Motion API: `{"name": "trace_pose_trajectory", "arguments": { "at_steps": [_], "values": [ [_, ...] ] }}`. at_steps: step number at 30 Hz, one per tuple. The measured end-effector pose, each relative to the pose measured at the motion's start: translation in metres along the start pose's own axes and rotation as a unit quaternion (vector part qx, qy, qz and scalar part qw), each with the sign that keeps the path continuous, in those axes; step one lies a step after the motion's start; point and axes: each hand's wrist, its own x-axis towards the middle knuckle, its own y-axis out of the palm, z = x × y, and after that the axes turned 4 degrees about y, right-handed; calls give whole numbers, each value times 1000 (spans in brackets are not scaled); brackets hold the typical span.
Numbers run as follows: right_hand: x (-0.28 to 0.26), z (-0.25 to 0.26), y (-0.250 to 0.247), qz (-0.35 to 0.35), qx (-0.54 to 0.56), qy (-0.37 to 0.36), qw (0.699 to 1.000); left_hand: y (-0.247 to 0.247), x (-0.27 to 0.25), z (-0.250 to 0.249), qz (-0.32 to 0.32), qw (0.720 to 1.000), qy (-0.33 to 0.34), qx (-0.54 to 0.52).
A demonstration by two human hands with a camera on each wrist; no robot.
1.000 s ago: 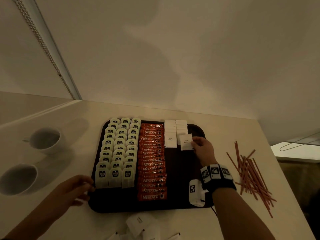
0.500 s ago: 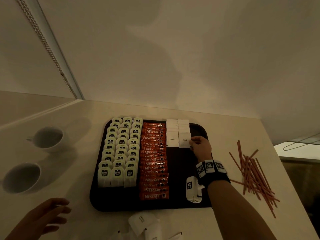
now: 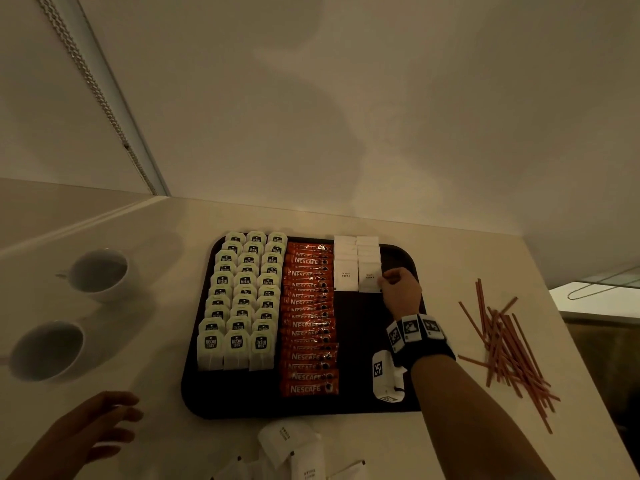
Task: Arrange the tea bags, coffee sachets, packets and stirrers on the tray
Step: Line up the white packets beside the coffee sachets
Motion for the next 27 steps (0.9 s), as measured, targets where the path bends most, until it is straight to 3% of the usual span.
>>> {"name": "trace_pose_trajectory", "arguments": {
  "at_steps": [4, 6, 9, 12, 14, 17, 20, 24, 27],
  "values": [
    [-18, 15, -14, 18, 19, -42, 999, 4, -11, -8, -5, 1000, 24, 3],
    [-43, 26, -26, 62, 44, -77, 994, 7, -21, -16, 2, 999, 46, 12],
    [-96, 29, -47, 211, 24, -129, 969, 19, -34, -29, 20, 995, 95, 35],
    [-150, 18, -59, 382, -41, -146, 911, 36, -45, -36, 52, 988, 130, 71],
    [-182, 4, -63, 441, -122, -144, 878, 46, -50, -36, 73, 983, 143, 87],
    [-220, -25, -58, 430, -244, -141, 857, 53, -61, -30, 89, 979, 159, 90],
    [-249, -48, -45, 373, -262, -129, 881, 50, -75, -16, 100, 977, 159, 98],
    [-272, -50, -22, 295, -228, -185, 909, 32, -89, 14, 83, 983, 136, 90],
    [-279, -41, -9, 336, -286, -226, 868, 16, -97, 34, 70, 990, 105, 70]
  ]
}}
